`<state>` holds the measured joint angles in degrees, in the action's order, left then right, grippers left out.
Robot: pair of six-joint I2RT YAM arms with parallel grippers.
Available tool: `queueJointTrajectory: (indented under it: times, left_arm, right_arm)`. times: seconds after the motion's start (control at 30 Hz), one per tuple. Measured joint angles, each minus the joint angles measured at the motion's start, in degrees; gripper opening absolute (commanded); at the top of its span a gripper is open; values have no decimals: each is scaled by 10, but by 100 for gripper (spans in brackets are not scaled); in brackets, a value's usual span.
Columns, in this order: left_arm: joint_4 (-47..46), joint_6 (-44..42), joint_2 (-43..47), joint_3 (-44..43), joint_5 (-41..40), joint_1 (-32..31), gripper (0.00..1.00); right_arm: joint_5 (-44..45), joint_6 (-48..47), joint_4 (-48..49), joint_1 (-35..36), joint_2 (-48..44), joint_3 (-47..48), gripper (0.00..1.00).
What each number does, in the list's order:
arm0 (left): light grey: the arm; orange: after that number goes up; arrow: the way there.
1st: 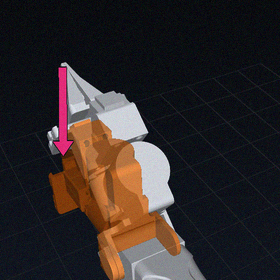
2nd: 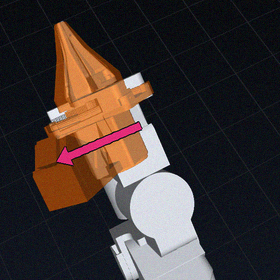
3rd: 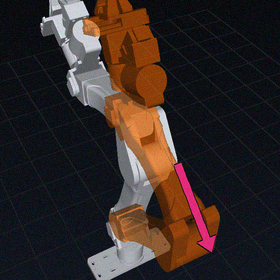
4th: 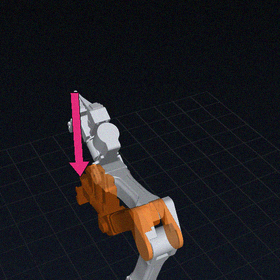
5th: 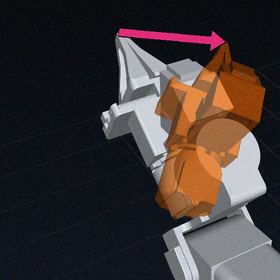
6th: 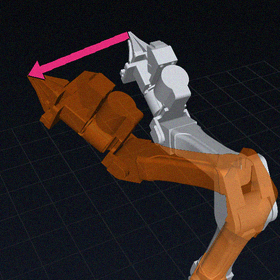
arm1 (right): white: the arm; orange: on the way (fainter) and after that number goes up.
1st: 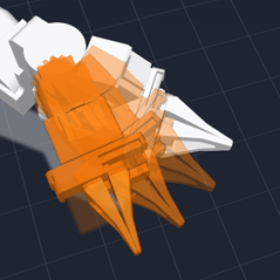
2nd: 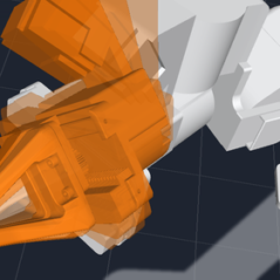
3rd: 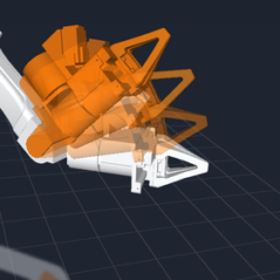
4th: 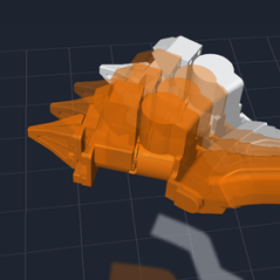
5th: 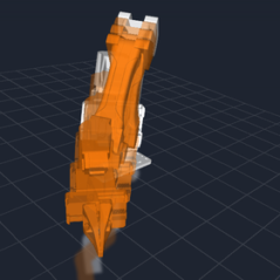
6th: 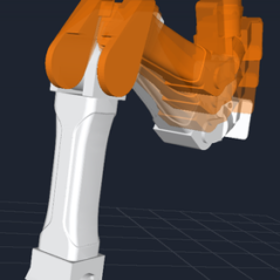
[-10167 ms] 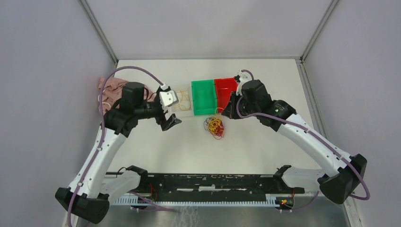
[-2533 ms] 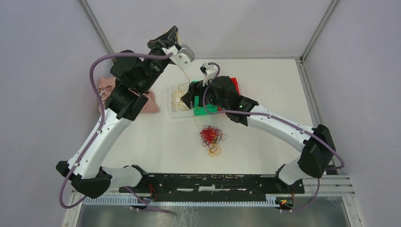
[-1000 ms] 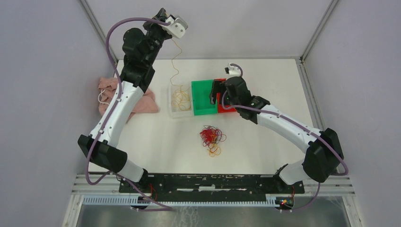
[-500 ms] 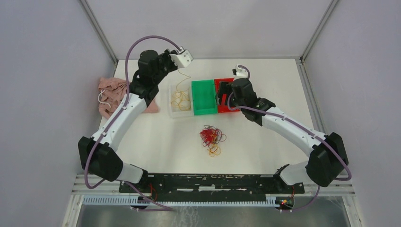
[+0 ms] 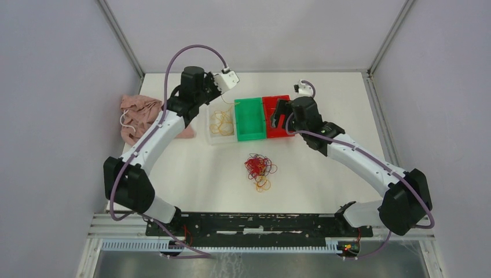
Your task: Untangle the cables
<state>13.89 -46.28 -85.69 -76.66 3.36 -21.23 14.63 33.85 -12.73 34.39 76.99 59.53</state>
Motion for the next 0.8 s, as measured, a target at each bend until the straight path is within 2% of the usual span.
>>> queueJointTrajectory:
  times: [0.23,0.43,0.6,0.8]
  left_arm:
    - [53,18,-61,-15,-14,0,3]
    - [97,119,-107,-63,13,7,3]
    - [104,204,-122,-70,44,21,3]
    - [93,235,-127,-57,46,54,3]
  right_arm:
    - [-9,6,0,-12,-5,-12,88]
    - [-18,10,1,-19,-7,-17,88]
    - [-22,12,1,-24,-11,-25,89]
    - [-33,19,3,-26,-12,-26,86]
